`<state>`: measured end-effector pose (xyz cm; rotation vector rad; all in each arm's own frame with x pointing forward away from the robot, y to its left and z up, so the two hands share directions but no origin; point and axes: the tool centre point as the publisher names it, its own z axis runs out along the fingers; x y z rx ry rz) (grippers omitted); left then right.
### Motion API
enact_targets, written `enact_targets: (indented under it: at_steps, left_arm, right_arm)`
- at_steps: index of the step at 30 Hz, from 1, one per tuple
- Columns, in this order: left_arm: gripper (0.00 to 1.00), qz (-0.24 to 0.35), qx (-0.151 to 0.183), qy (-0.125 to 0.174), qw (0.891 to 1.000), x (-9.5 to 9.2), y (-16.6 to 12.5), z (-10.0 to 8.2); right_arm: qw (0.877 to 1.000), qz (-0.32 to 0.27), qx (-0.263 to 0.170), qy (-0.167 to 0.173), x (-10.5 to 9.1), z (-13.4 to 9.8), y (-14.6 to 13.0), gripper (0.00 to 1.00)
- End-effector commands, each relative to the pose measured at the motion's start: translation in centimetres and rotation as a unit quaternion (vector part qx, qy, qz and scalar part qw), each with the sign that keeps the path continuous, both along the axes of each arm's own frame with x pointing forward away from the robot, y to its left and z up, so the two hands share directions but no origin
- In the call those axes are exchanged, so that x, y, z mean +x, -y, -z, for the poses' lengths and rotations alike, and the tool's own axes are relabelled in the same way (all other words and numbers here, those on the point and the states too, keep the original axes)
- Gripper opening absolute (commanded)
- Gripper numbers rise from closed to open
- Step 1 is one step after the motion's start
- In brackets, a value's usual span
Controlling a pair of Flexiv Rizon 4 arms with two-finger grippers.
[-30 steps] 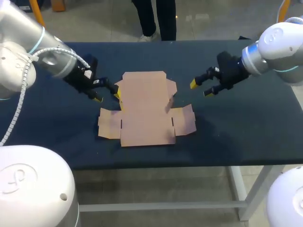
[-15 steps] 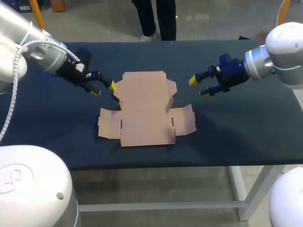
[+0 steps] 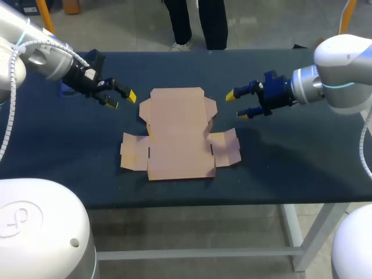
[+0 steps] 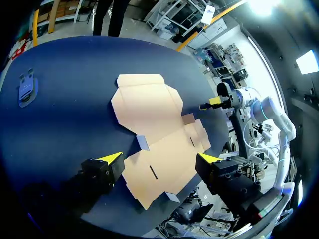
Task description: Assemble the packaging by folding the flat box into shape, placing the metal phone stand inside, and closing the box properly
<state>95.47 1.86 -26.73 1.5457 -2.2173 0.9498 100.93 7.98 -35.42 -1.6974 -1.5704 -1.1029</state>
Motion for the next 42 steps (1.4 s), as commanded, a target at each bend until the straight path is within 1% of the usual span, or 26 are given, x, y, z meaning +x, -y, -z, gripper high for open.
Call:
enact_targets:
  at_steps: [1,4,8,9,12,14,16,22,25,27,33,36,38,39,42]
  left_arm:
    - [1.0,0.008,0.0,-0.008,1.0,1.0,-0.4,-0.1]
    - [1.0,0.012,-0.001,-0.009,1.0,1.4,-0.6,-0.2]
    - [1.0,0.016,-0.01,-0.012,1.0,2.1,-0.9,-0.2]
    - [1.0,0.016,-0.011,-0.013,1.0,2.3,-0.9,-0.2]
    - [1.0,0.017,-0.015,-0.014,1.0,2.6,-1.0,-0.2]
    - [1.0,0.018,-0.016,-0.015,1.0,2.7,-1.0,-0.1]
    - [1.0,0.018,-0.016,-0.015,1.0,2.8,-1.0,-0.1]
    - [1.0,0.018,-0.018,-0.015,1.0,3.0,-1.1,0.0]
    - [1.0,0.018,-0.019,-0.016,1.0,3.1,-1.2,0.0]
    - [1.0,0.018,-0.02,-0.016,1.0,3.2,-1.3,0.0]
    - [1.0,0.017,-0.021,-0.016,1.0,3.3,-1.5,0.0]
    - [1.0,0.017,-0.02,-0.016,1.0,3.3,-1.5,-0.1]
    - [1.0,0.016,-0.019,-0.016,1.0,3.3,-1.6,-0.1]
    - [1.0,0.016,-0.019,-0.016,1.0,3.3,-1.6,-0.1]
    - [1.0,0.015,-0.019,-0.017,1.0,3.2,-1.7,-0.1]
  right_arm:
    - [1.0,-0.011,0.004,-0.002,1.5,1.2,-0.9,0.92]
    - [1.0,-0.013,0.003,-0.002,2.3,1.7,-1.1,0.91]
    - [1.0,-0.017,0.004,-0.001,3.3,2.1,-1.5,0.88]
    - [1.0,-0.017,0.004,-0.001,3.5,2.2,-1.5,0.86]
    - [1.0,-0.015,0.003,-0.002,4.3,2.6,-1.8,0.73]
    - [1.0,-0.014,0.0,-0.004,4.7,2.7,-2.1,0.66]
    - [1.0,-0.012,-0.007,-0.005,5.0,2.9,-2.3,0.65]
    - [0.999,-0.011,-0.028,-0.011,6.2,3.7,-3.0,0.69]
    - [0.999,-0.014,-0.029,-0.012,6.4,3.8,-3.3,0.65]
    - [0.999,-0.015,-0.029,-0.013,6.6,3.9,-3.5,0.62]
    - [0.999,-0.015,-0.036,-0.02,7.0,4.6,-4.0,0.63]
    - [0.999,-0.014,-0.036,-0.024,7.1,5.0,-4.2,0.62]
    - [0.999,-0.014,-0.035,-0.027,7.2,5.2,-4.3,0.59]
    - [0.999,-0.015,-0.033,-0.028,7.3,5.3,-4.4,0.6]
    - [0.999,-0.016,-0.029,-0.029,7.4,5.5,-4.8,0.55]
